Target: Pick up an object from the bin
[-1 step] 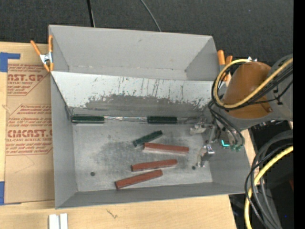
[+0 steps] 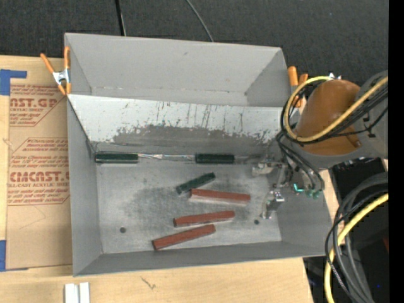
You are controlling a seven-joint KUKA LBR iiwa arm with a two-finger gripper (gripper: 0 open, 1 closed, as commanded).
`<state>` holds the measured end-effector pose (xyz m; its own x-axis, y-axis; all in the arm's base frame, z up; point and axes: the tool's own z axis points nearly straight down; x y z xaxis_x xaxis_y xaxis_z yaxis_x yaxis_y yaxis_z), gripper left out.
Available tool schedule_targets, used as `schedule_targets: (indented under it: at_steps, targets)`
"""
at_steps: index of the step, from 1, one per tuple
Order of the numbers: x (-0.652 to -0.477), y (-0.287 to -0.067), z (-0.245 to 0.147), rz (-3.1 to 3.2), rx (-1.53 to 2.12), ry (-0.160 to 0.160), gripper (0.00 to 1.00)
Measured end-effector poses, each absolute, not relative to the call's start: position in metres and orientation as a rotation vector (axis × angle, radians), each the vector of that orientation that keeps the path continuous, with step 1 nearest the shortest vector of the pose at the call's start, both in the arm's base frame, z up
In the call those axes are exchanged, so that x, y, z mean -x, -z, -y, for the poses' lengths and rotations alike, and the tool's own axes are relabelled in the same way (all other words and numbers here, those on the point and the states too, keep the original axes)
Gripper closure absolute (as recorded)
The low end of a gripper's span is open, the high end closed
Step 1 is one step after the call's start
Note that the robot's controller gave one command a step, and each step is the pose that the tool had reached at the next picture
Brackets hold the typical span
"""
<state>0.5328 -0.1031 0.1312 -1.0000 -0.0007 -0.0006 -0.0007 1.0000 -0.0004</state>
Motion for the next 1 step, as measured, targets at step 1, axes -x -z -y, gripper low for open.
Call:
schedule_targets:
  at_steps: [1]
  targets:
    - [-0.5569,-0.0749,0.0450,-3.119,0.284,0.003,1.00]
